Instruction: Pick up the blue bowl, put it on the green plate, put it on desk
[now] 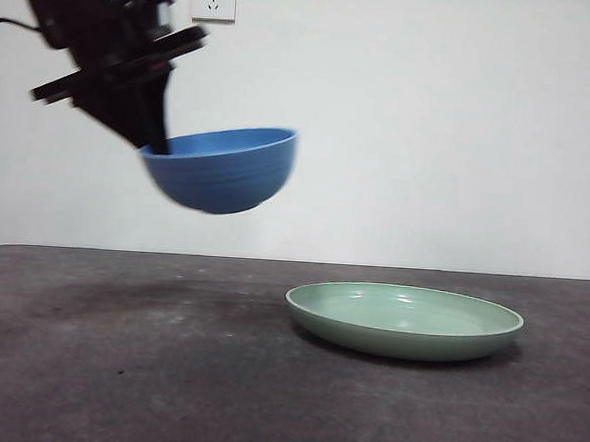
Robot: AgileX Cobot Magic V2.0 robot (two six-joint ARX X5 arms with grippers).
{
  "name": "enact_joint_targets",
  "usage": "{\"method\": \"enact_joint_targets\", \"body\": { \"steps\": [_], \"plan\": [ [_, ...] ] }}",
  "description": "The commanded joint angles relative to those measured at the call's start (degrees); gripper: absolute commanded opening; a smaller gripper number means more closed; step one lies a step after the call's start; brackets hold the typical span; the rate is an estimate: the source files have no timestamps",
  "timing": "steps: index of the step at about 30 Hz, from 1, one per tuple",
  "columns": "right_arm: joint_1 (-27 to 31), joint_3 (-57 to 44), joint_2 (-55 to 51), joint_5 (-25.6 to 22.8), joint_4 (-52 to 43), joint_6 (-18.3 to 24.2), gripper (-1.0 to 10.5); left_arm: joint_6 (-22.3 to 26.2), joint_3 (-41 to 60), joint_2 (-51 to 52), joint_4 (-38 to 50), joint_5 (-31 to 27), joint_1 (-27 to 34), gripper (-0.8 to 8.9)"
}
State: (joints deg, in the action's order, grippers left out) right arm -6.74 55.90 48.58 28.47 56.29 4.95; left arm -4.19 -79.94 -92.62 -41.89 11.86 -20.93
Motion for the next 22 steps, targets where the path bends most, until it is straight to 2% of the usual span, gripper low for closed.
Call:
{"method": "enact_joint_targets", "body": {
  "steps": [1, 8, 12, 22],
  "plan": [
    [-0.26, 1.14, 0.37, -0.02, -0.5, -1.38, 3.5, -1.07, -3.06, -1.55, 1.22, 0.15, -3.56, 0.15],
    [-0.24, 1.16, -0.59, -0.15, -0.24, -2.4, 3.5, -2.6, -10.19, -7.82, 1.55, 0.11, -9.92, 0.15],
    [-0.24, 1.18, -2.8, -2.56, 0.35, -3.06, 3.5, -2.82, -15.58, -14.03, 0.44, 0.09, -12.59, 0.15],
    [-0.24, 1.22, -7.85, -3.5, 4.31, -3.5, 3.5, -2.34, -31.23, -30.23, -6.82, -0.96, -17.0, 0.15]
  ]
}}
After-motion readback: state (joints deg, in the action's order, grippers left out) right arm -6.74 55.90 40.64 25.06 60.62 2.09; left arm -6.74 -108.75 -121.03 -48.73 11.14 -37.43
